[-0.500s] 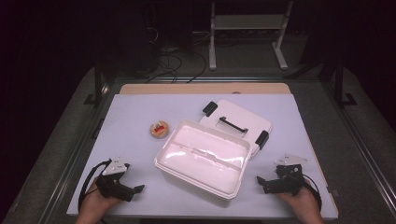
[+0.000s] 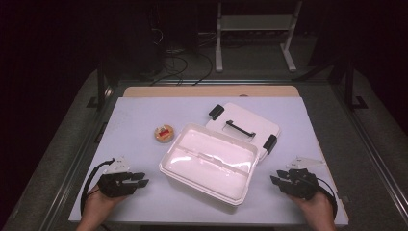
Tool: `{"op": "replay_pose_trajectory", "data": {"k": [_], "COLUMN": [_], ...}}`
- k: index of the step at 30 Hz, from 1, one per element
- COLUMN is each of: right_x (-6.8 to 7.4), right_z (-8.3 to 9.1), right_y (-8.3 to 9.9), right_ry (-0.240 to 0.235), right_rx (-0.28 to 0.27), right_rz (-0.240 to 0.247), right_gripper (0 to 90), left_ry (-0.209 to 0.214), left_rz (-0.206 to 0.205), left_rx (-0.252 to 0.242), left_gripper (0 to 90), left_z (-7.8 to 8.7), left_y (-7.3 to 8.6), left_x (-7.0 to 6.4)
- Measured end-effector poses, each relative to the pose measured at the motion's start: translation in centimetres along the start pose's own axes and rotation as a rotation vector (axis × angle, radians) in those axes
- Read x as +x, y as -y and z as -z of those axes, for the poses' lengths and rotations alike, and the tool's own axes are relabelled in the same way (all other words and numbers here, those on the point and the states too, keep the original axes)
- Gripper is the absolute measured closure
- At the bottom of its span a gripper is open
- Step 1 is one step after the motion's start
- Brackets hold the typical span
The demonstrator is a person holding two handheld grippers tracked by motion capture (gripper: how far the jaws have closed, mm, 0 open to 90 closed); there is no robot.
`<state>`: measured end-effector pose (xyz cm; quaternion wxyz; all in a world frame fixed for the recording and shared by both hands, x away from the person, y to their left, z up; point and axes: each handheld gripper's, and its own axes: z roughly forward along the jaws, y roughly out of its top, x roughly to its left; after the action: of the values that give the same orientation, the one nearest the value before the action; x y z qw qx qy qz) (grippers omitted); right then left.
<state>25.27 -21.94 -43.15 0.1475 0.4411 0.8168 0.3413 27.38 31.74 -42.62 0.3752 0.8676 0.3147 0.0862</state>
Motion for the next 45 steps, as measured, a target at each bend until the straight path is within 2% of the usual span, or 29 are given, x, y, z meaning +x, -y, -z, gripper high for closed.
{"op": "replay_pose_trajectory", "data": {"k": [2, 3, 6, 8, 14, 23, 30, 33, 40, 45], "right_x": [0.5, 0.7, 1.4, 1.9, 2.8, 3.0, 3.3, 3.4, 3.4, 3.2], "right_z": [0.3, 0.4, 0.5, 0.3, -0.2, -0.9, -1.1, -1.2, -1.2, -1.6], "right_y": [-0.2, -0.4, -0.8, -1.1, -1.9, -3.0, -3.3, -3.5, -3.5, -3.9], "right_ry": [-0.028, -0.043, -0.091, -0.105, -0.133, -0.154, -0.163, -0.161, -0.173, -0.171], "right_rx": [-0.008, -0.014, -0.027, -0.029, -0.044, -0.066, -0.074, -0.078, -0.085, -0.085], "right_rz": [0.021, 0.034, 0.067, 0.093, 0.124, 0.123, 0.137, 0.145, 0.138, 0.132], "right_gripper": [84.9, 89.7, 90.0, 90.0, 89.9, 89.9, 89.8, 89.9, 89.9, 89.9], "left_ry": [0.027, 0.032, 0.033, 0.032, 0.035, 0.051, 0.086, 0.084, 0.115, 0.117], "left_rz": [0.015, 0.018, -0.003, -0.022, -0.054, -0.097, -0.115, -0.124, -0.113, -0.112], "left_rx": [-0.007, -0.007, -0.005, -0.009, -0.020, -0.039, -0.049, -0.048, -0.055, -0.056], "left_gripper": [88.0, 89.4, 89.5, 89.5, 89.4, 89.3, 89.4, 89.4, 89.5, 89.5], "left_z": [-0.1, -0.1, -0.5, -0.7, -1.5, -3.0, -3.6, -3.8, -3.7, -3.5], "left_y": [-0.5, -0.8, -1.6, -2.1, -3.7, -5.9, -6.7, -6.9, -6.9, -6.7], "left_x": [0.4, 0.5, 0.6, 0.6, 0.4, -0.3, -1.0, -1.4, -1.3, -1.4]}}
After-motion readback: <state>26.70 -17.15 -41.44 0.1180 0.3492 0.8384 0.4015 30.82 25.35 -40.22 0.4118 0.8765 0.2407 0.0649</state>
